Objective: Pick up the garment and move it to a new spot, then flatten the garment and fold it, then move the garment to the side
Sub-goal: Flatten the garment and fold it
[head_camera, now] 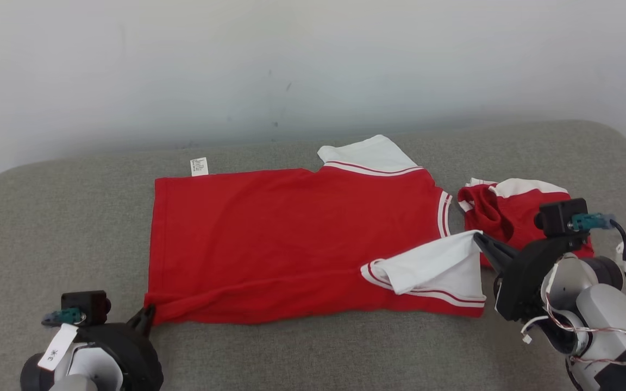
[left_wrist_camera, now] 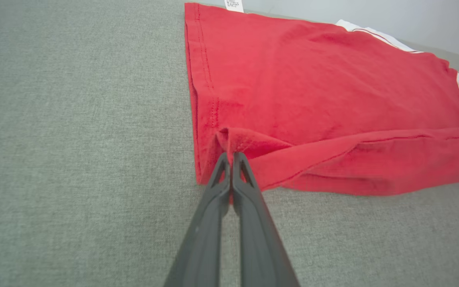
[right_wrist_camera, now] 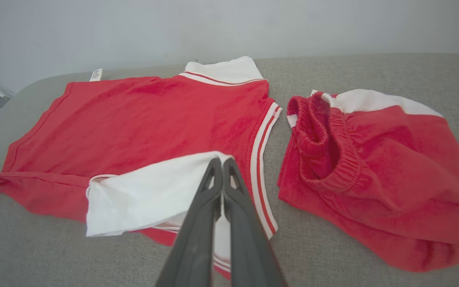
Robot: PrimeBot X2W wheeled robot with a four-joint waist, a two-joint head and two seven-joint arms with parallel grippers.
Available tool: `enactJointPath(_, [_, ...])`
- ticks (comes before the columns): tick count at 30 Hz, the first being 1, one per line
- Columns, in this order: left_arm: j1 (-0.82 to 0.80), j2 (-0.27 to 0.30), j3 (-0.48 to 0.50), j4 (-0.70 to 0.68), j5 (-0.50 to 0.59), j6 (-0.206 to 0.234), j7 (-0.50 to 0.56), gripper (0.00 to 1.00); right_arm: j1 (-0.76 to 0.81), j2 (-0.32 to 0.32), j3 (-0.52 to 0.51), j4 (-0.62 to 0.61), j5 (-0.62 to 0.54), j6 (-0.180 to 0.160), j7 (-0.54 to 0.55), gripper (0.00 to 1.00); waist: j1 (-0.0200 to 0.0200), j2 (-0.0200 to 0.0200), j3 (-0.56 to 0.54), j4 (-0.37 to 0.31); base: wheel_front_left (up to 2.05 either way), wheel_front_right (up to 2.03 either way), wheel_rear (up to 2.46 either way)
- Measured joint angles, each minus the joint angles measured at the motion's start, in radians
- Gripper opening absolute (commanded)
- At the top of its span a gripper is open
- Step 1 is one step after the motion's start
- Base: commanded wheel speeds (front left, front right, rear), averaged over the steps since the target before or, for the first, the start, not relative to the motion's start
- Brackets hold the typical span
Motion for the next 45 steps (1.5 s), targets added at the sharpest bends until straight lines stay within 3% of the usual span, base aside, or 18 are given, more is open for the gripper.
enactJointPath(33, [-0.212, -0.021, 0.002, 0.164, -0.006, -0.010, -0.028, 0.00, -0.353, 0.121, 0.098, 0.405, -0.137, 0.022, -0.136, 0.00, 0.0000, 0.0000, 0.145, -0.005, 0.00, 0.00, 0.00])
enactJointPath(34, [-0.218, -0.023, 0.001, 0.170, -0.005, -0.010, -0.029, 0.07, -0.356, 0.122, 0.100, 0.413, -0.139, 0.022, -0.141, 0.00, 0.0000, 0.0000, 0.150, -0.004, 0.00, 0.00, 0.00])
enactJointPath(35, [-0.224, -0.025, 0.000, 0.177, -0.005, -0.010, -0.029, 0.24, -0.360, 0.124, 0.102, 0.425, -0.141, 0.022, -0.149, 0.00, 0.0000, 0.0000, 0.154, -0.003, 0.00, 0.00, 0.00])
enactJointPath(36, [-0.229, -0.027, -0.001, 0.185, -0.005, -0.010, -0.033, 0.29, -0.365, 0.129, 0.104, 0.439, -0.146, 0.023, -0.156, 0.00, 0.0000, 0.0000, 0.157, -0.001, 0.00, 0.00, 0.00])
enactJointPath(37, [-0.230, -0.028, -0.003, 0.193, -0.005, -0.010, -0.037, 0.35, -0.370, 0.133, 0.107, 0.449, -0.147, 0.025, -0.160, 0.18, 0.0000, 0.0000, 0.159, 0.001, 0.00, 0.00, 0.00])
enactJointPath(38, [-0.230, -0.030, -0.004, 0.199, -0.005, -0.010, -0.039, 0.46, -0.372, 0.137, 0.109, 0.457, -0.148, 0.025, -0.170, 0.45, 0.0000, 0.0000, 0.161, 0.002, 0.00, 0.00, 0.00])
enactJointPath(39, [-0.230, -0.030, -0.005, 0.204, -0.005, -0.010, -0.046, 0.93, -0.375, 0.142, 0.109, 0.465, -0.149, 0.025, -0.180, 1.00, 0.0000, 0.0000, 0.162, 0.003, 0.00, 0.00, 0.00])
enactJointPath(40, [-0.231, -0.031, -0.007, 0.209, -0.003, -0.010, -0.052, 1.00, -0.380, 0.147, 0.109, 0.477, -0.149, 0.025, -0.186, 1.00, 0.0000, 0.0000, 0.161, 0.004, 0.00, 0.00, 0.00])
enactJointPath(45, [-0.232, -0.034, -0.007, 0.233, 0.003, -0.010, -0.089, 1.00, -0.389, 0.151, 0.113, 0.530, -0.155, 0.034, -0.227, 1.00, -0.0001, 0.0000, 0.144, 0.006, 0.00, 0.00, 0.00])
